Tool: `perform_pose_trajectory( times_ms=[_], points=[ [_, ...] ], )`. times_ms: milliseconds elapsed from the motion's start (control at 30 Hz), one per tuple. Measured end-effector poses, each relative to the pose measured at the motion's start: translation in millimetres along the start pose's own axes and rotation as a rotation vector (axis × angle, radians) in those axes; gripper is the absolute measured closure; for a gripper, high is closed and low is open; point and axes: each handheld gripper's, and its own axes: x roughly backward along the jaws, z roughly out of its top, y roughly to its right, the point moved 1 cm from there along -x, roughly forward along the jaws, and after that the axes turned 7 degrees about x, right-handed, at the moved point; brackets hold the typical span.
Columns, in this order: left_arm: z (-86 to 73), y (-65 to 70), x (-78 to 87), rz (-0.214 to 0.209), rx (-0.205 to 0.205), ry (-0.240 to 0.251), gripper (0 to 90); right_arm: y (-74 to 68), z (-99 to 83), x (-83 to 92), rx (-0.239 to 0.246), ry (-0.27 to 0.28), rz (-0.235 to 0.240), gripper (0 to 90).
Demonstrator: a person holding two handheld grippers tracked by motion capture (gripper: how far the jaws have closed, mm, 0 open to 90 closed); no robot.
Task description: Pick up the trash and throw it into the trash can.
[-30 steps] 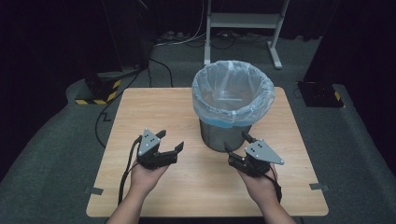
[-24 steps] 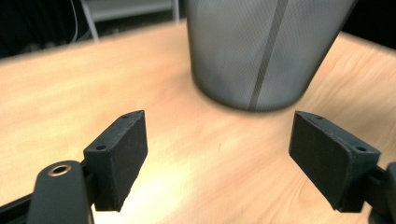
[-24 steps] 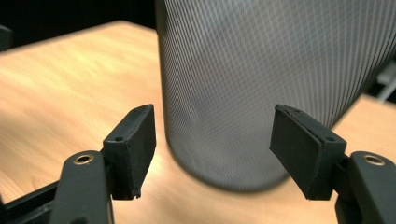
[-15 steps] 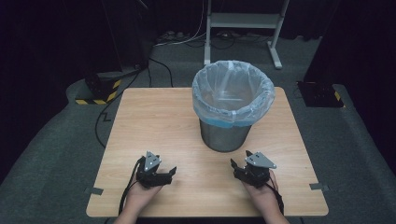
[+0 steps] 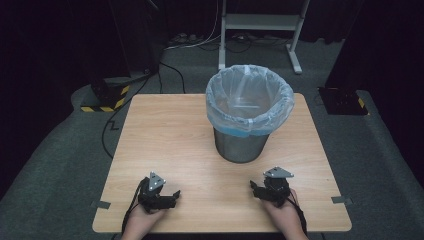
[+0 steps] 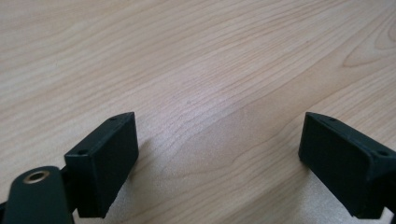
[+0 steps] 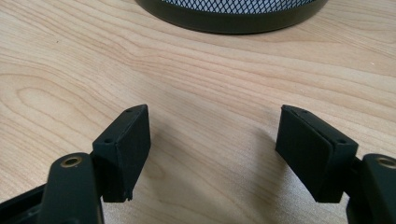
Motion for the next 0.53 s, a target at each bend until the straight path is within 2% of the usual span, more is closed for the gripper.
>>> perform_pose_trajectory(
  times_ms=[100, 533],
  points=[
    [-0.1, 0.1, 0.2, 0.003, 0.001, -0.001, 11.3, -1.4, 1.1, -0.7, -0.013, -0.008, 0.000, 24.4],
    [-0.3, -0.6, 0.4, -0.006, 0.002, -0.002, 11.5, -3.1, 1.9, -2.0, -0.018, -0.002, -0.020, 24.5]
  ],
)
